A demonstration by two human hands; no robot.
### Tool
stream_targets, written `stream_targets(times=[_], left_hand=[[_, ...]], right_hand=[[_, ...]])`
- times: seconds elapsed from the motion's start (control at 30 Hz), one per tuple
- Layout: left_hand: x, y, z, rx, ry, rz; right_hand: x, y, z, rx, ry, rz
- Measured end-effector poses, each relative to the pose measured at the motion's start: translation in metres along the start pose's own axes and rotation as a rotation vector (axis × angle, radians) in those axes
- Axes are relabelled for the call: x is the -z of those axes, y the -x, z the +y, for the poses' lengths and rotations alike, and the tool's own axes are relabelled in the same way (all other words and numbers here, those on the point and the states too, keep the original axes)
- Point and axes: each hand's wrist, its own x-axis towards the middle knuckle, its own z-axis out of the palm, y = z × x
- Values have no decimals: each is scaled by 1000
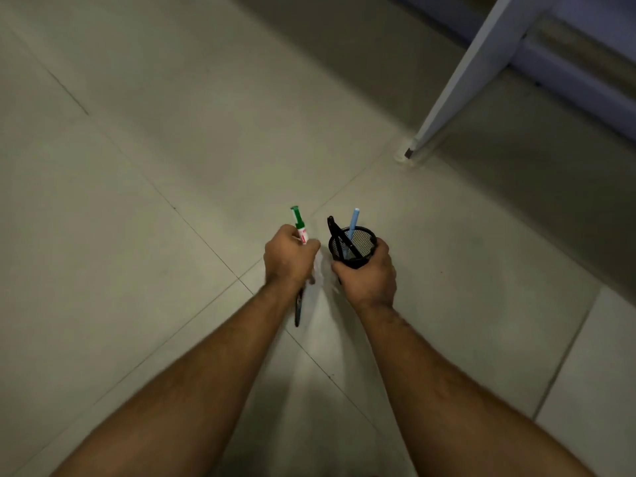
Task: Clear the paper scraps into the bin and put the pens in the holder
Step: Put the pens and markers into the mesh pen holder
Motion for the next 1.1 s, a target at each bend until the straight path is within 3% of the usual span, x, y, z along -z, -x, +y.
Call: stream_targets(times=[0.17,0.27,0.47,0.67,0.77,0.83,0.9,1.0,1.1], left_hand=[[26,-13,19,5,504,-28],[25,-14,25,3,585,-100],[10,-11,11,-124,180,-116],[14,-10,-7,7,203,10],[6,-5,-32,127,-81,-136],[-2,2,-47,118,-347,-251],[-11,9,-54,63,-512,-267],[-17,11,-51,79,-499,-188],[-5,6,-38,115,-273,-44]], right_hand=[[-10,3,-14,46,56,-26],[-15,3,-20,56,67,-49],[-22,3,-29,49,-70,-49],[-20,1,-26,30,-131,-52],[-17,1,-18,19,-112,-59],[-15,2,-10,20,-94,-51],[-14,4,-3,36,-65,-45],[-15,6,5,48,-25,-45],[-17,9,-1,55,17,-51]])
